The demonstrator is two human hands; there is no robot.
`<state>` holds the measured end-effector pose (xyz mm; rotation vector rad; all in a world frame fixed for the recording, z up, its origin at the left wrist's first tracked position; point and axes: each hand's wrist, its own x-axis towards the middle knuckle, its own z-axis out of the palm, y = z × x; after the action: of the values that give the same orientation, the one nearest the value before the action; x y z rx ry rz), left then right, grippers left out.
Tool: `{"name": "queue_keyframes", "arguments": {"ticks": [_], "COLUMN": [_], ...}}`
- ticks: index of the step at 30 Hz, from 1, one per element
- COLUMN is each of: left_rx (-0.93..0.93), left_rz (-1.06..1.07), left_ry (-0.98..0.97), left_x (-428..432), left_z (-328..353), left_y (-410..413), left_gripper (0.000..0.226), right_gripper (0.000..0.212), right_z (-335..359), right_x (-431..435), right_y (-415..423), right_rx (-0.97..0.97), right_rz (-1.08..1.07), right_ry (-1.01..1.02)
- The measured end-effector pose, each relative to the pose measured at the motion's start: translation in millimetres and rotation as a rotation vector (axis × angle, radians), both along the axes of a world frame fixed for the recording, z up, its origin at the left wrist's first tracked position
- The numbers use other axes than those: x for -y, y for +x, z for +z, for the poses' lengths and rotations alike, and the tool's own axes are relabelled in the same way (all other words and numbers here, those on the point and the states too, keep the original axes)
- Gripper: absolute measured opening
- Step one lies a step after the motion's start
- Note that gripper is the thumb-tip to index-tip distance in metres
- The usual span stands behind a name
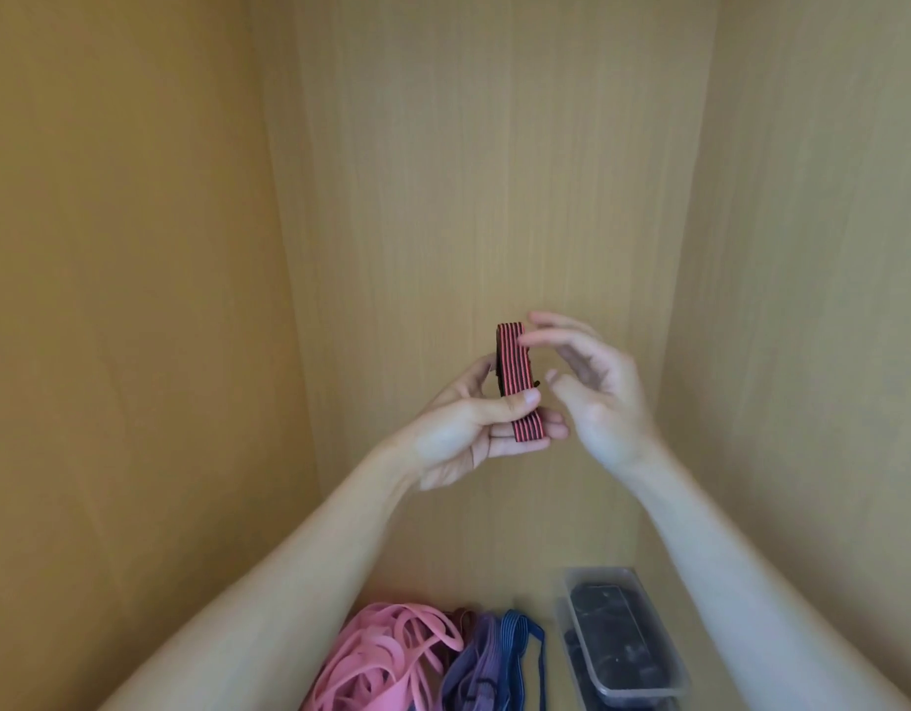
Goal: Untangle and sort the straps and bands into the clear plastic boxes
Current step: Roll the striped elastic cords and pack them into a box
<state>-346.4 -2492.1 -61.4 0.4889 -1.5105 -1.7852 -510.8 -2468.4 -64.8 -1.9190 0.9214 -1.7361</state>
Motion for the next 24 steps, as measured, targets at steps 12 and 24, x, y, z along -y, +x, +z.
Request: {"name": "queue_keyframes", "arguments": {"ticks": [12,24], "left_rx": [0.226,0.132], "left_rz": [-0.005,0.073], "left_ry": [-0.213,0.037], "left_x": [6,16], "left_z": [-10,-20], "left_y": [2,9], "left_gripper": [0.097,0.044], "right_gripper": [0.048,0.056], "right_z": [8,-6], "right_x": [0,-2], "right_y": [-11,6], "right_rx": [-0.127,-0.128], "right_rz": [-0.019,-0.137], "right_ry": [0.230,0.143]}}
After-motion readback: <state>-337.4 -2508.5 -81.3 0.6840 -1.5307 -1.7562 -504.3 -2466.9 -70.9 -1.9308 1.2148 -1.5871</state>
